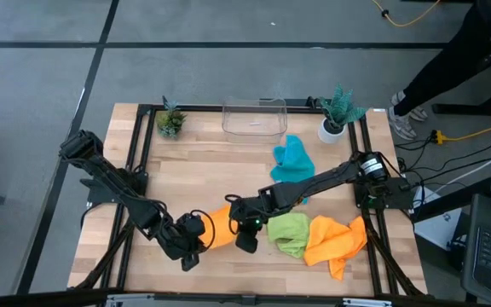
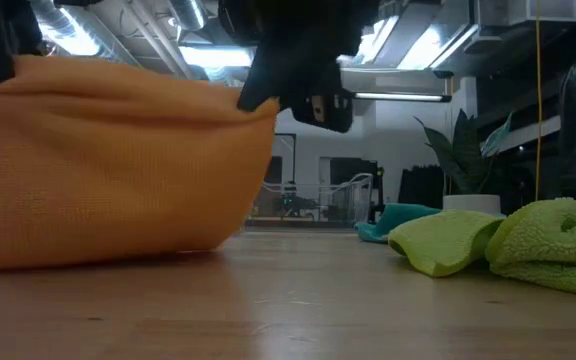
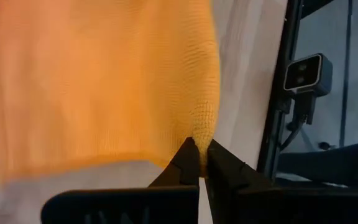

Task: Fold microfiber towels
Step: Fold the orange towel

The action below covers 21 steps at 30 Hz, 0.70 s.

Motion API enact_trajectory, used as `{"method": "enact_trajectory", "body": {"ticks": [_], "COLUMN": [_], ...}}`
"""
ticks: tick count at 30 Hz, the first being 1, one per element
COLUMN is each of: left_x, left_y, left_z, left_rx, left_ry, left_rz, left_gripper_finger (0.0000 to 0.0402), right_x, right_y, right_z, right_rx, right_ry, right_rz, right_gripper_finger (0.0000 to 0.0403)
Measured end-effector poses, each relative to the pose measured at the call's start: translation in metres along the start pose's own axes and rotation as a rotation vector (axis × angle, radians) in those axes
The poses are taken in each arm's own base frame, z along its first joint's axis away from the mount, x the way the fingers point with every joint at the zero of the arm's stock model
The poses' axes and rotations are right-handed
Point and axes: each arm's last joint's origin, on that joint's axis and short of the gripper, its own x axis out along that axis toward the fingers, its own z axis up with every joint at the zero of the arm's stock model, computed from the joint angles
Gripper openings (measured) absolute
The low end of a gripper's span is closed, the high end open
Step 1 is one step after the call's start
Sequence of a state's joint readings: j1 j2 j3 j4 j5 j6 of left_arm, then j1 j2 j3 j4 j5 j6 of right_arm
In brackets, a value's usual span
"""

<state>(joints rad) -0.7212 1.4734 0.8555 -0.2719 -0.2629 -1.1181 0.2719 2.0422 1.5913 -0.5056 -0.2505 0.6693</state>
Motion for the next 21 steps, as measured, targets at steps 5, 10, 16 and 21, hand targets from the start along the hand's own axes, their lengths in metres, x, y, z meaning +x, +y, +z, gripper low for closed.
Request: {"method": "enact_trajectory", "body": {"ticks": [5, 10, 16, 21], "left_x": [-0.001, -0.001, -0.001, -0.001], "left_y": [-0.005, -0.008, -0.006, 0.000], "left_z": [0.000, 0.001, 0.000, -0.002], "left_rx": [-0.007, -0.016, -0.011, 0.004], "left_ry": [0.014, 0.004, -0.001, 0.003], "left_rz": [-0.050, -0.088, -0.063, 0.010], "left_gripper_finger": [0.0000, 0.0000, 0.0000, 0.0000], "right_x": [0.001, 0.002, 0.002, 0.002], "right_y": [0.009, 0.014, 0.011, 0.006], "right_z": [-0.006, -0.010, -0.007, -0.003], "right_rx": [0.047, 0.070, 0.053, 0.032], "right_ry": [0.086, 0.110, 0.038, -0.042], "right_rz": [0.108, 0.127, 0.058, -0.037], "right_gripper_finger": [0.0008, 0.0008, 0.0008, 0.0008]}}
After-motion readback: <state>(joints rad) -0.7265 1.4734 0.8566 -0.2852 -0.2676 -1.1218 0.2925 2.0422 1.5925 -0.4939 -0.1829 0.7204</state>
